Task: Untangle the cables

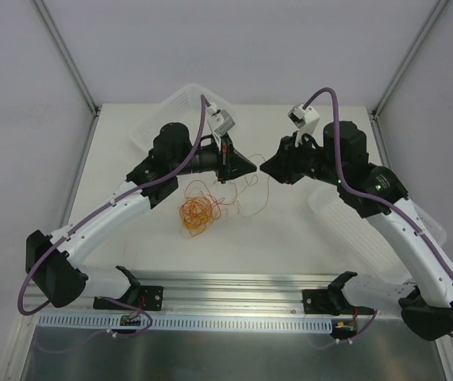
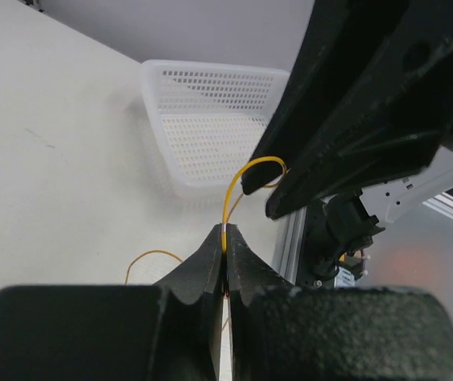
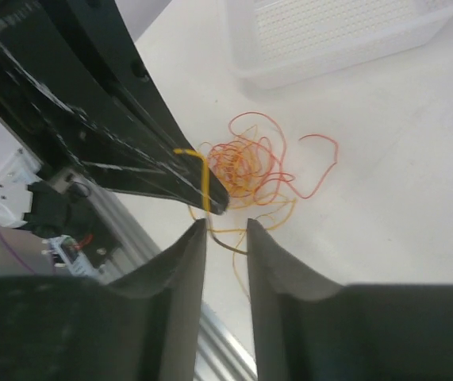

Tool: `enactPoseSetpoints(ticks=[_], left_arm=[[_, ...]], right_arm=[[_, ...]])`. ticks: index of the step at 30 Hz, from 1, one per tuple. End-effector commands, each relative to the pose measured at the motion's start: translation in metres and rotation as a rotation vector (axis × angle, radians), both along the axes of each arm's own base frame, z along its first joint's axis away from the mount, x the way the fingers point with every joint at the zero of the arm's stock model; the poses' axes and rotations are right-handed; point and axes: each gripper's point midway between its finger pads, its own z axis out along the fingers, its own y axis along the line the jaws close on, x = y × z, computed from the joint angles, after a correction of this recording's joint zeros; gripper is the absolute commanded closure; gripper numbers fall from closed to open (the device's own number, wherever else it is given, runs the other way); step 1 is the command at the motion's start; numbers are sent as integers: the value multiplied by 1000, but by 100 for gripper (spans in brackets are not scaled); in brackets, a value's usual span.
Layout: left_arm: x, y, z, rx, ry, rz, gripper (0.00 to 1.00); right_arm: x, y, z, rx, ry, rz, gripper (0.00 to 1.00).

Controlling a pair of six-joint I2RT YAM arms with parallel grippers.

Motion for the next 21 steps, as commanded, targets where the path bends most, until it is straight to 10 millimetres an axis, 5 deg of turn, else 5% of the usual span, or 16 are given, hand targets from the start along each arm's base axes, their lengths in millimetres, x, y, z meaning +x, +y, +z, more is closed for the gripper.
enactPoseSetpoints(ticks=[1, 7, 9, 17, 21], left_arm=[[6, -4, 49, -94, -88, 26, 100], [37, 1, 76, -91, -141, 139, 100], [52, 9, 93, -107, -172, 188, 100], [128, 58, 138, -146, -242, 422, 100], [175, 92, 139, -125, -262, 583, 100]], right_arm=[[0, -17, 23, 25, -109, -67, 67], [-6, -51, 29, -29, -196, -165, 9], [-6, -65, 25, -66, -205, -216, 0], [-28, -106, 17, -63, -260, -322, 0], [-34, -111, -2, -75, -218, -336, 0]])
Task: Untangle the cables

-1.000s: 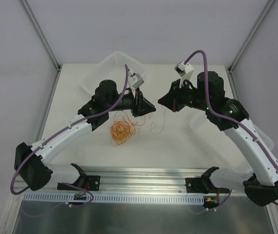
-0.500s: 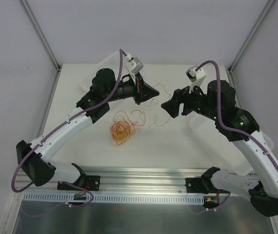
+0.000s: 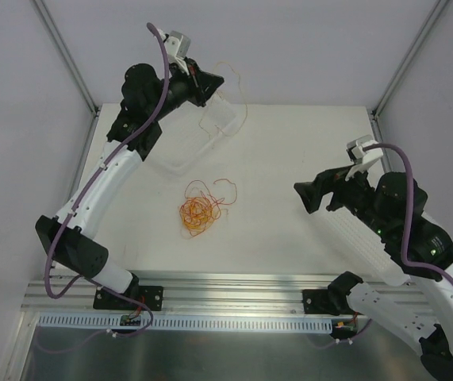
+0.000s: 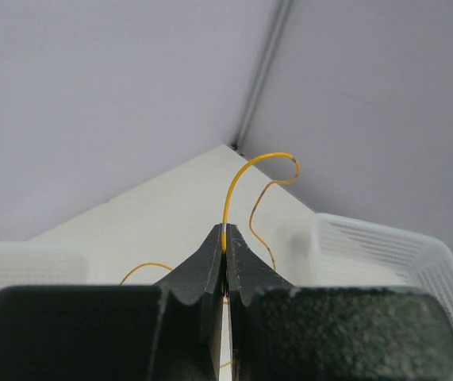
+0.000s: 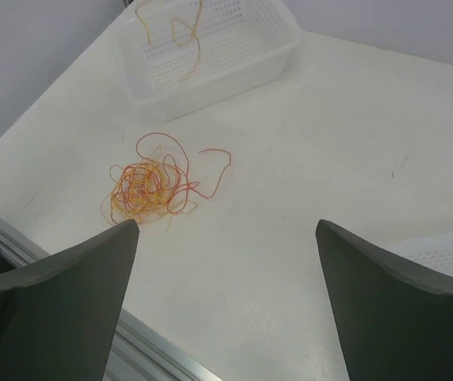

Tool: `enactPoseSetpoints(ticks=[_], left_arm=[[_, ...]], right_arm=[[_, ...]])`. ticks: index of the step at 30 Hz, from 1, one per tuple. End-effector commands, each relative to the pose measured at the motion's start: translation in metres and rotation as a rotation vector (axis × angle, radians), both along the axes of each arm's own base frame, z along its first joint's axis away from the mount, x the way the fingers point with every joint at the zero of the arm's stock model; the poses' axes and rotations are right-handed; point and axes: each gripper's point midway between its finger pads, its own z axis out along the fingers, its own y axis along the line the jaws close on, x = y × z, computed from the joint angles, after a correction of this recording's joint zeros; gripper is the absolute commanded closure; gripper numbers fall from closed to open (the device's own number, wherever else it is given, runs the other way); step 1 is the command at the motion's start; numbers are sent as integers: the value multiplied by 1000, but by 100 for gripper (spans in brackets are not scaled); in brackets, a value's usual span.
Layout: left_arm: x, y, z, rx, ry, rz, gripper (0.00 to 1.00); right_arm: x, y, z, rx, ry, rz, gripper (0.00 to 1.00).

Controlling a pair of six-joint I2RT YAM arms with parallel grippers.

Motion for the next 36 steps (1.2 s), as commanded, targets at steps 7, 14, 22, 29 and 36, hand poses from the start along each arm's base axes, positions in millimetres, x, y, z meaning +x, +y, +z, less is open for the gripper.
enactPoseSetpoints(ticks=[7, 14, 22, 29, 36], left_arm=[[120, 91, -29, 73, -6, 381, 100], [186, 132, -131, 159, 165, 495, 100], [206, 135, -222, 176, 361, 461, 47], [160, 142, -193, 178, 355, 456, 6], [57, 144, -196, 124, 549, 417, 5]], right_arm=[[-7, -12, -40, -31, 94, -50, 0], [-12, -14, -59, -53, 160, -57, 0], [-8, -6, -80, -83, 234, -49, 1], [4, 22, -103, -125, 336, 26, 0], [22, 57, -128, -119, 414, 107, 0]])
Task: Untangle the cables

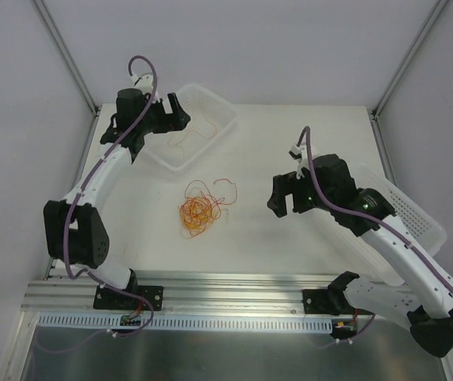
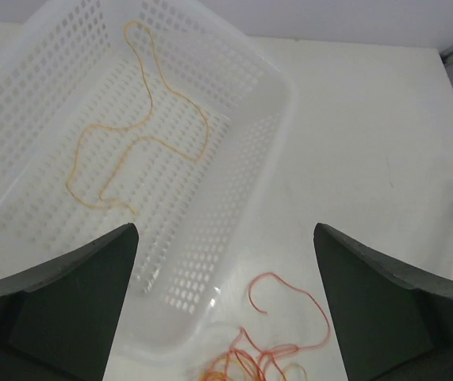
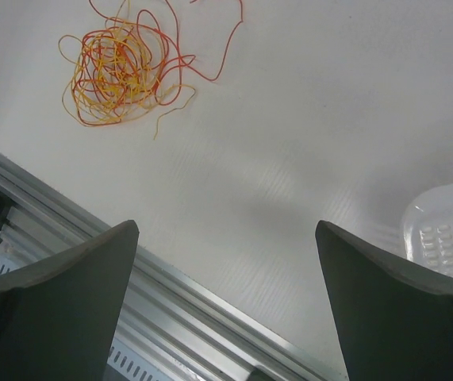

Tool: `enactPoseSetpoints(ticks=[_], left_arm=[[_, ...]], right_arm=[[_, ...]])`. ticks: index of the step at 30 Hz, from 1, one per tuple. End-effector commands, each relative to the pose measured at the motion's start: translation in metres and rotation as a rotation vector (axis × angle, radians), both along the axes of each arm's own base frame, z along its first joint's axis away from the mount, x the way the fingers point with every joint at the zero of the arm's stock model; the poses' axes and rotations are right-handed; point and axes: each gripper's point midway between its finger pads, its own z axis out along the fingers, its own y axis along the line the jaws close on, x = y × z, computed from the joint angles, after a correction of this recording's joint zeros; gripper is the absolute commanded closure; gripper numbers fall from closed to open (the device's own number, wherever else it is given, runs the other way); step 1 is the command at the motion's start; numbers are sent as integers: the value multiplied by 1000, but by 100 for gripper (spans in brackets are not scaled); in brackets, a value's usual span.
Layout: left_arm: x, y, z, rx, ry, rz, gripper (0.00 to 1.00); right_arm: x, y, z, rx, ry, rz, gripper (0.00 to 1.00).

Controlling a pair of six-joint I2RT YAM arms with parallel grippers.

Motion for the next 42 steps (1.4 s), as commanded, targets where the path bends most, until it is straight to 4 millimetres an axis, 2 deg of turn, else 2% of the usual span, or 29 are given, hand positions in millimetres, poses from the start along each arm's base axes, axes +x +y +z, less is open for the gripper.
enactPoseSetpoints(ticks=[1, 2, 3, 4, 5, 6, 7, 9, 13, 18, 22, 24, 28, 35, 40, 42], left_arm=[[-71, -6, -11, -103, 137, -10, 6], [-85, -8, -20, -112, 167, -22, 7], [-106, -12, -15, -118, 169, -34, 9], [-125, -12, -43, -111, 235, -35, 9], [-138, -14, -50, -110, 248, -42, 10], [-154, -19, -47, -112, 234, -65, 10], [-172, -20, -72, -101, 291, -71, 10], [-195, -24, -92, -48, 304, -120, 11], [-216, -34, -112, 93, 279, -246, 10], [-215, -48, -127, 245, 252, -365, 12], [-204, -58, -130, 359, 211, -440, 15], [-205, -58, -139, 416, 233, -477, 16], [-197, -56, -137, 500, 208, -522, 24], [-196, -63, -148, 525, 225, -599, 40], [-199, -71, -156, 521, 258, -642, 48], [-200, -73, -161, 522, 276, -646, 55]], right_arm=[[12, 27, -6, 61, 20, 44, 0], [18, 34, -7, 75, 18, 52, 0], [19, 41, -10, 84, 37, 70, 0], [23, 46, -12, 90, 38, 79, 0], [25, 54, -22, 84, 66, 97, 1], [27, 58, -26, 82, 75, 103, 0], [30, 62, -28, 86, 75, 111, 0], [31, 73, -41, 81, 109, 138, 0], [29, 88, -62, 97, 174, 165, 0], [24, 101, -90, 110, 254, 188, 0], [20, 107, -100, 116, 289, 209, 0], [18, 109, -100, 120, 295, 222, 0], [17, 109, -98, 117, 288, 232, 0], [14, 101, -99, 97, 279, 227, 0], [14, 99, -98, 92, 275, 222, 0], [15, 100, -98, 93, 275, 225, 0]])
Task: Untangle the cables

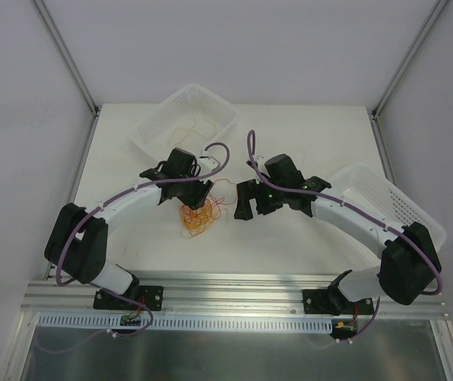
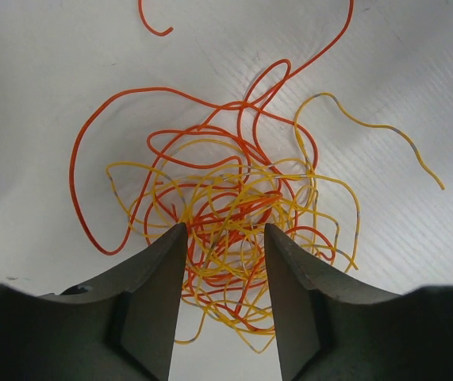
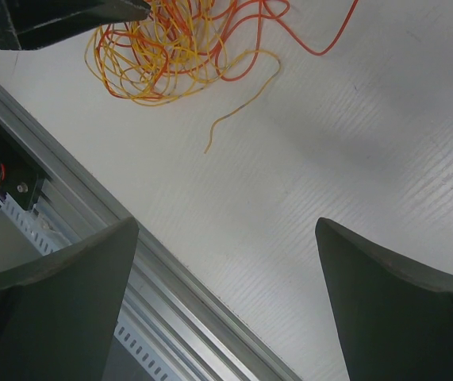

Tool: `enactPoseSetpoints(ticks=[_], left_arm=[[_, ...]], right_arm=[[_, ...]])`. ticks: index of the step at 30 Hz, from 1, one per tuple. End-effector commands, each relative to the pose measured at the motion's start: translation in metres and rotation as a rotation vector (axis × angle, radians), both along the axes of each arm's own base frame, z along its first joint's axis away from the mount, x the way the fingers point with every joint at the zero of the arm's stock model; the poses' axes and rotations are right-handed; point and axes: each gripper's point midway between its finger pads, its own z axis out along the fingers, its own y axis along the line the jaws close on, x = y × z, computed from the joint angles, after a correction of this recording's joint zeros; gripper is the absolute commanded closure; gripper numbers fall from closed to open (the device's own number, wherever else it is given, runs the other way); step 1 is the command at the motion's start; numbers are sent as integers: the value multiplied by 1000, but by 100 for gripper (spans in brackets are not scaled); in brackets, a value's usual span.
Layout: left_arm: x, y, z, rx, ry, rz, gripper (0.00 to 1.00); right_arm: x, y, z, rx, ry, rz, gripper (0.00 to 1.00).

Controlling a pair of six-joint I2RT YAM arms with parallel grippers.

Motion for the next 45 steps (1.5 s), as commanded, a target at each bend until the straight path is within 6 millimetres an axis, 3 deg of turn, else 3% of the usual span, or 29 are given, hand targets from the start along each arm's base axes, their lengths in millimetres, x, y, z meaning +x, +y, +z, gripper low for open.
enactPoseSetpoints(ticks=[1, 5, 6, 7, 11, 13, 17, 25, 29, 33, 38, 45], left_arm=[[1, -11, 6, -14, 6, -49, 57], [3, -14, 3, -11, 19, -44, 80], [5, -13, 4, -11, 18, -36, 95], [4, -13, 4, -7, 18, -35, 100], [3, -16, 16, -41, 21, -6, 100], [1, -23, 34, -103, 26, 30, 100], [-3, -37, 82, -260, 18, 100, 100], [-12, -55, 165, -497, -6, 140, 100], [-18, -64, 202, -581, -27, 127, 100], [-20, -71, 236, -641, -62, 116, 100], [-25, -73, 263, -691, -91, 99, 100], [-38, -77, 281, -730, -96, 47, 100]], right_arm=[[-1, 3, 11, 29, -33, 22, 0], [0, 5, 11, 28, -29, 26, 1], [1, 5, 11, 31, -31, 28, 0], [1, 6, 10, 29, -26, 28, 0], [2, 9, 8, 32, -20, 32, 0], [5, 11, 10, 45, -25, 21, 0], [11, 12, 11, 76, -16, -20, 0], [44, -7, 47, 266, -76, -171, 0], [54, -18, 62, 274, -143, -224, 1], [56, -23, 49, 235, -121, -251, 2], [56, -20, 26, 229, -56, -275, 5], [72, -3, 10, 231, 25, -320, 8]])
